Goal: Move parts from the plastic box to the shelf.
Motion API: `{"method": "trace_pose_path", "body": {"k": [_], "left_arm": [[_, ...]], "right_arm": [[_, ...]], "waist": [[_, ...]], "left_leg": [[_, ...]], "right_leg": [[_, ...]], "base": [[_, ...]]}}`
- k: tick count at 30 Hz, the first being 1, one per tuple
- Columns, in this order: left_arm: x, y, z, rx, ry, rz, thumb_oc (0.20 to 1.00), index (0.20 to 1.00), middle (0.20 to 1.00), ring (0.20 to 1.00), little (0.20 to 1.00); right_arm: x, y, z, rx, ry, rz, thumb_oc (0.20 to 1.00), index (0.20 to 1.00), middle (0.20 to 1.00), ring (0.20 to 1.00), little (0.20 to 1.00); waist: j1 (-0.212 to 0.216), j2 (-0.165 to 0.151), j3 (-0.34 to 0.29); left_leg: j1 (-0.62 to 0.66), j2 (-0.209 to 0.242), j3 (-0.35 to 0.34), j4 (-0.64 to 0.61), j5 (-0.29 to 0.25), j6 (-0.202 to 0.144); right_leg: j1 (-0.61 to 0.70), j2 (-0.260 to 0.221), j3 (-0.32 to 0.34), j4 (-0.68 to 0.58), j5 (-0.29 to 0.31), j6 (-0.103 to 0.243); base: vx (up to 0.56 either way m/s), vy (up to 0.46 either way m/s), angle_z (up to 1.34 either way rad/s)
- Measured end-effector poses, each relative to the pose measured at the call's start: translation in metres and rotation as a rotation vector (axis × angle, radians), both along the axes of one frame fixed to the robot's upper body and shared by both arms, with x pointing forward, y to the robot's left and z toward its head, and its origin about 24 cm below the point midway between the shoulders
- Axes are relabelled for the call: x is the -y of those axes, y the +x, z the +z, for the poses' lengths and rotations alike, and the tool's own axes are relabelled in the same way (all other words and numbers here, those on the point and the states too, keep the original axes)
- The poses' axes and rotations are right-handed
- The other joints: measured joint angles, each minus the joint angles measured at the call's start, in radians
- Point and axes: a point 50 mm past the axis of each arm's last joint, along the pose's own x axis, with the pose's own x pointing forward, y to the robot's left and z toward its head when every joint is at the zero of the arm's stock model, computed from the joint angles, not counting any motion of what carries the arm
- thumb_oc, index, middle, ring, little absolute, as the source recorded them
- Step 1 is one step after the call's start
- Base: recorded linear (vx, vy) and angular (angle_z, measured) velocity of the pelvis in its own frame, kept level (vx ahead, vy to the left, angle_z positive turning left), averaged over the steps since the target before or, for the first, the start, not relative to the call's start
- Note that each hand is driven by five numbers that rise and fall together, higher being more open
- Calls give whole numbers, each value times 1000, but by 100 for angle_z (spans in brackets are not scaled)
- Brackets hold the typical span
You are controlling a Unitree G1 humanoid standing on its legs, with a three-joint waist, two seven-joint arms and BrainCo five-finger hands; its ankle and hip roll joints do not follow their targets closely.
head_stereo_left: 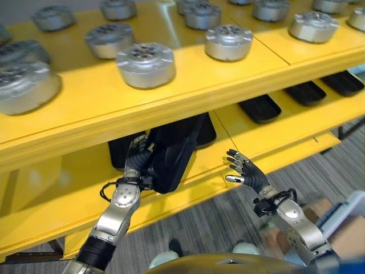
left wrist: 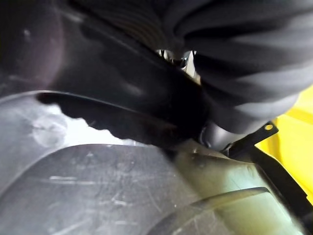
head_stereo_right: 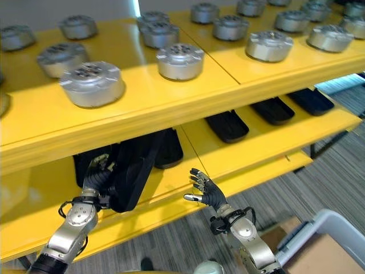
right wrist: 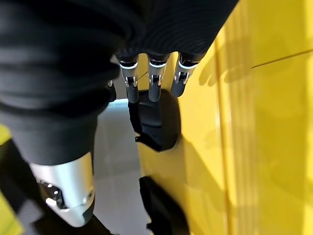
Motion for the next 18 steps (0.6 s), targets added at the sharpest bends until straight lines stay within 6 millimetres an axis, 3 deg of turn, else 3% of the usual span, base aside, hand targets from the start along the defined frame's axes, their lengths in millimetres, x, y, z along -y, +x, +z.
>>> {"method": "trace_pose_path", "body": {"k": [7,8,11,12,13,14,15,17,18], "left_arm": [[0,-1,-3,-25,22,-9,200,200,200,200,200],[0,-2,-4,-28,20,-9,200,200,200,200,200],[1,-4,-6,-42,19,-30,200,200,200,200,200],[1,-4,-6,-45,21,-39,200,200,200,200,200],[0,-3,-6,-43,28,-43,200,200,200,200,200],[-2,-4,-5,-45,37,-42,200,200,200,200,200],[-4,-5,-6,-52,44,-39,200,200,200,200,200],[-3,-9,-11,-70,40,-41,200,200,200,200,200],[2,-10,-13,-76,35,-52,200,200,200,200,200]], "right_arm": [[-6,-2,-3,-14,13,-51,1000,1000,1000,1000,1000],[-7,-1,-3,-14,14,-59,1000,1000,1000,1000,1000],[-4,-3,-4,-19,6,-65,1000,1000,1000,1000,1000],[-4,-5,-6,-29,6,-69,1000,1000,1000,1000,1000],[-4,-7,-8,-39,6,-67,1000,1000,1000,1000,1000],[-4,-7,-8,-42,6,-65,1000,1000,1000,1000,1000],[-2,-7,-8,-45,3,-68,1000,1000,1000,1000,1000],[5,-7,-8,-45,-2,-98,1000,1000,1000,1000,1000],[11,-7,-9,-46,-15,-125,1000,1000,1000,1000,1000]], "waist": [[14,-16,4],[19,-15,8],[9,-12,12],[5,-9,14],[-2,-20,8],[-2,-33,4],[0,-52,-4],[-12,-62,-10],[-14,-51,-4]], "left_leg": [[-14,-31,2,-5,-19,11],[-15,-26,11,-6,-22,16],[-19,-12,-1,-6,-22,32],[-21,-7,-16,-6,-19,41],[-27,0,-30,-6,-11,53],[-31,0,-31,-5,-8,54],[-34,-8,-28,-5,-7,53],[-42,-23,-35,-6,-7,44],[-42,-22,-39,-6,-3,36]], "right_leg": [[-16,-42,-71,36,31,-3],[-39,-48,-103,74,45,-1],[-85,-50,-97,157,81,1],[-96,-40,-87,173,60,20],[-95,-1,-79,148,28,33],[-90,29,-74,119,27,32],[-67,51,-86,68,9,9],[-23,59,-71,-5,0,4],[-17,67,-68,-15,0,4]], "base": [[-72,300,3],[-40,139,-8],[-13,121,6],[28,101,29],[42,106,30],[53,61,15],[44,27,3],[23,1,16],[15,-14,25]]}}
